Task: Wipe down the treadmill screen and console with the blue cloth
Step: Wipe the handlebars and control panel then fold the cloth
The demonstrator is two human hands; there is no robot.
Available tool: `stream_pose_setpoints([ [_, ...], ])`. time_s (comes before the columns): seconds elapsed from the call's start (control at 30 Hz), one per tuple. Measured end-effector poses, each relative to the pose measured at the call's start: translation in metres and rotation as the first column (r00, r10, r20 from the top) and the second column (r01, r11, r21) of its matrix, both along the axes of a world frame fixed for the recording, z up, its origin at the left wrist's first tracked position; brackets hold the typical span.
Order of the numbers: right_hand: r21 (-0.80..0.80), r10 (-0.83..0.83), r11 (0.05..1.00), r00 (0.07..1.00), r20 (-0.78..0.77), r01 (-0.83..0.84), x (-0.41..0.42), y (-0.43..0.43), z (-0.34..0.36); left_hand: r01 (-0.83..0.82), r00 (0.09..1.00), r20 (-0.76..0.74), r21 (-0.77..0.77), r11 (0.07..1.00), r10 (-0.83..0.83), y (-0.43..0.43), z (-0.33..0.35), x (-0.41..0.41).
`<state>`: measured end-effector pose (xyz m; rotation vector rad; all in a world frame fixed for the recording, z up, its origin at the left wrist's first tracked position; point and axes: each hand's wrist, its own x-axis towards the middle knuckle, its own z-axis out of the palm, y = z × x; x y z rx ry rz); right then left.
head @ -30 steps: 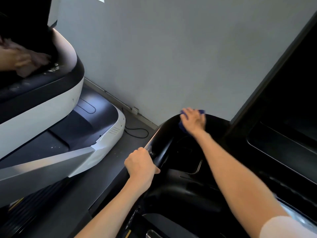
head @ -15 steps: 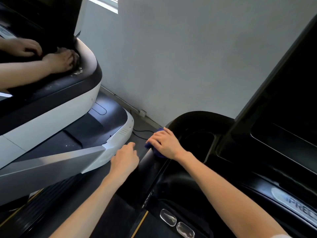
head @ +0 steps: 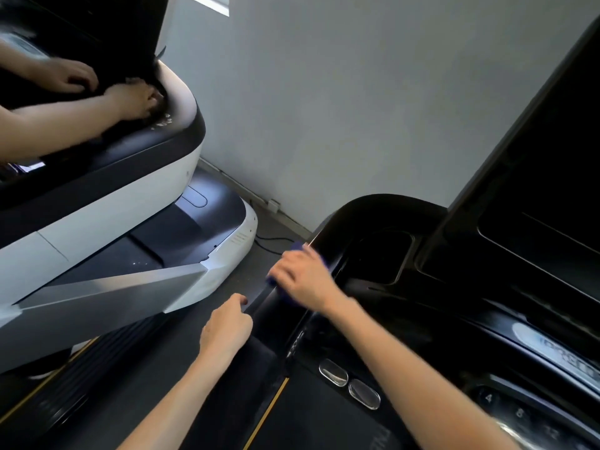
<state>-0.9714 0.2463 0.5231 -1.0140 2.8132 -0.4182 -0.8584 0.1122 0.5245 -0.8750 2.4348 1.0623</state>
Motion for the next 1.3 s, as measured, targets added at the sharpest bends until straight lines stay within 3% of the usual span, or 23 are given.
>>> stream_pose_setpoints([
  [0.1, -0.171, 0.140, 0.976, 0.990, 0.027, -0.134, 0.062, 0.002, -0.006, -0.059, 0.998, 0.023, -0.007, 0.998, 0.059, 0.003, 0.002, 0.019],
  [0.2, -0.126, 0.230, 0.964, 0.972, -0.056, -0.235, 0.036, 0.016, -0.009, -0.121, 0.993, -0.008, -0.072, 0.990, 0.120, 0.014, 0.007, 0.037],
  [0.3, -0.074, 0.030, 0.997, 0.999, -0.029, -0.032, -0.013, 0.017, -0.004, -0.094, 0.995, -0.069, -0.319, 0.943, 0.076, 0.031, 0.008, 0.048],
  [0.37, -0.037, -0.154, 0.987, 0.988, -0.012, 0.154, -0.017, 0.001, -0.001, -0.104, 0.994, -0.080, -0.386, 0.917, 0.079, 0.038, 0.009, 0.052],
  [0.4, -0.005, -0.171, 0.985, 0.985, -0.005, 0.171, -0.005, -0.009, -0.001, -0.102, 0.995, -0.054, -0.386, 0.917, 0.088, 0.041, 0.011, 0.054],
  [0.47, -0.026, 0.001, 1.000, 0.999, -0.038, -0.002, 0.040, -0.017, -0.004, -0.081, 0.996, -0.005, -0.409, 0.909, 0.086, 0.048, 0.014, 0.060],
  [0.53, -0.157, 0.180, 0.970, 0.982, -0.062, -0.188, 0.083, -0.006, -0.010, -0.085, 0.996, -0.014, -0.491, 0.867, 0.089, 0.054, 0.013, 0.068],
  [0.63, -0.209, 0.252, 0.937, 0.957, -0.147, -0.279, 0.068, 0.007, -0.012, -0.118, 0.992, -0.030, -0.499, 0.859, 0.119, 0.058, 0.012, 0.068],
  [0.7, -0.197, 0.165, 0.960, 0.969, -0.181, -0.200, 0.041, 0.007, -0.009, -0.154, 0.988, -0.068, -0.507, 0.848, 0.139, 0.058, 0.012, 0.065],
  [0.83, -0.218, -0.174, 0.963, 0.983, -0.053, 0.159, 0.032, -0.005, -0.011, -0.165, 0.986, -0.110, -0.553, 0.816, 0.124, 0.060, 0.005, 0.062],
  [0.87, -0.239, -0.145, 0.963, 0.987, -0.068, 0.125, 0.045, -0.007, -0.015, -0.160, 0.987, -0.117, -0.558, 0.814, 0.114, 0.061, 0.004, 0.061],
  [1.0, -0.290, 0.273, 0.904, 0.947, -0.172, -0.313, 0.071, 0.010, -0.022, -0.192, 0.981, -0.131, -0.557, 0.808, 0.142, 0.059, 0.002, 0.055],
  [1.07, -0.268, 0.254, 0.917, 0.951, -0.175, -0.294, 0.042, 0.013, -0.015, -0.218, 0.975, -0.170, -0.574, 0.789, 0.145, 0.057, -0.001, 0.054],
  [1.2, -0.213, -0.088, 0.974, 0.994, -0.070, 0.071, 0.013, 0.002, -0.009, -0.223, 0.972, -0.189, -0.582, 0.782, 0.136, 0.059, -0.002, 0.055],
  [1.3, -0.266, 0.178, 0.942, 0.976, -0.122, -0.205, 0.056, 0.006, -0.016, -0.214, 0.975, -0.171, -0.583, 0.784, 0.139, 0.059, -0.004, 0.053],
])
